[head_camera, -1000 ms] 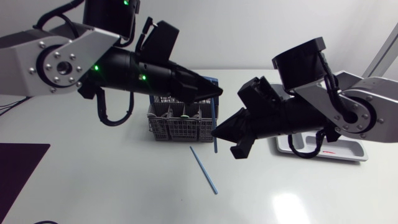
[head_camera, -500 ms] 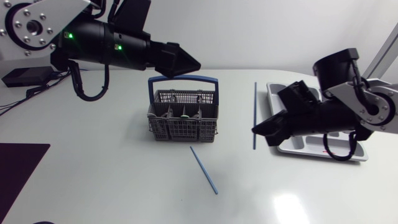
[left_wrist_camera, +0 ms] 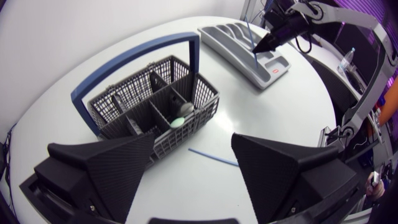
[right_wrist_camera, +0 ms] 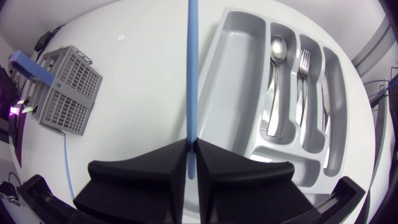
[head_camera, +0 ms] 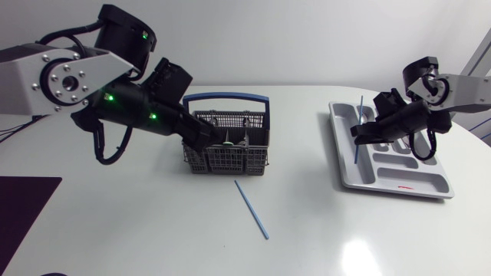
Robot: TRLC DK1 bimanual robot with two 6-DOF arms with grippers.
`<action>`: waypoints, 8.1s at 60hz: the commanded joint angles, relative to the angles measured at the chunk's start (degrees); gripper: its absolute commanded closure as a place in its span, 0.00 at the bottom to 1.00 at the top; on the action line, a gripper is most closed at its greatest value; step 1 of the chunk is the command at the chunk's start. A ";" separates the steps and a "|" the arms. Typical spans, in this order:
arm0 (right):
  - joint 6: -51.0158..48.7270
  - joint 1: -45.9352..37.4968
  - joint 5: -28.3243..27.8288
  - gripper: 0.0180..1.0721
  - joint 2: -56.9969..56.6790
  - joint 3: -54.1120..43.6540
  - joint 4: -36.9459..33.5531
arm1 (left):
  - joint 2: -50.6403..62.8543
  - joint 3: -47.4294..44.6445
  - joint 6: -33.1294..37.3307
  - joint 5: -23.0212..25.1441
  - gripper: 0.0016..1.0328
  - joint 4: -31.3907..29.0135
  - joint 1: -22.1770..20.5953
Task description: Unload the cutlery basket into the drawer organizer.
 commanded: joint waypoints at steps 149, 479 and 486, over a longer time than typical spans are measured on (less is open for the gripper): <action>8.41 51.04 12.02 0.69 17.74 6.65 -13.38 | -7.12 -32.18 26.63 7.87 0.15 12.80 -2.59; -5.39 51.39 18.35 0.07 -29.28 -24.46 18.87 | 6.77 4.91 8.70 3.04 0.97 -2.75 -5.40; -6.97 52.71 20.99 0.11 -27.35 -24.99 23.18 | 9.23 6.67 4.84 6.64 0.97 -5.21 -5.14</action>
